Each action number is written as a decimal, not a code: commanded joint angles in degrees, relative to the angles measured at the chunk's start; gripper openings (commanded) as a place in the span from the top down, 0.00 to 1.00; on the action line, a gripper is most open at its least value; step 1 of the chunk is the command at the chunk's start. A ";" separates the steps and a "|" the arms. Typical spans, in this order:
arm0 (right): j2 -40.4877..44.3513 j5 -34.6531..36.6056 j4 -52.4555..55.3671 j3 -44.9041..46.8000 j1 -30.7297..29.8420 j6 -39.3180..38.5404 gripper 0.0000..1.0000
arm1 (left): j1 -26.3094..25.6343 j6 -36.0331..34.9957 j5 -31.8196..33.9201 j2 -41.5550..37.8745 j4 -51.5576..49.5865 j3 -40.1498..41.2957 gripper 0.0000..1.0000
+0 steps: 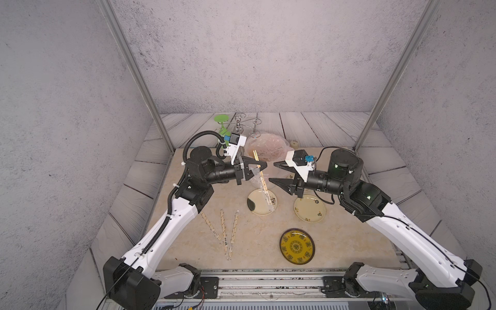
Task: Remove the packaging of disposable chopsticks
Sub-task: Remove the packet bag from the disposable chopsticks.
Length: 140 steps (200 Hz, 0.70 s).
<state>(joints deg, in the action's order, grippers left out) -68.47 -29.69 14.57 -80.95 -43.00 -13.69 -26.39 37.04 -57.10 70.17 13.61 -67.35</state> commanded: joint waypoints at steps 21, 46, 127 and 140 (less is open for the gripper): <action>-3.90 -4.63 -0.10 -3.59 -1.41 -4.76 0.55 | 0.04 -1.18 0.06 0.19 0.05 -1.73 1.00; -5.76 -4.76 0.55 -4.83 -2.76 -4.80 0.56 | 0.03 -1.19 0.16 0.20 0.02 -1.66 1.00; -5.99 1.30 -0.79 -3.90 -6.27 -1.97 1.00 | 0.26 -3.36 2.04 -0.23 -2.14 -1.66 1.00; -4.73 2.17 -0.80 -2.40 -6.24 -1.81 1.00 | 0.91 -3.47 3.46 -0.63 -2.63 -1.61 1.00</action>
<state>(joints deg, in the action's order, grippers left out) -75.18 -30.83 14.39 -84.27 -49.04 -17.10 -26.37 35.31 -55.92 70.54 11.75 -67.35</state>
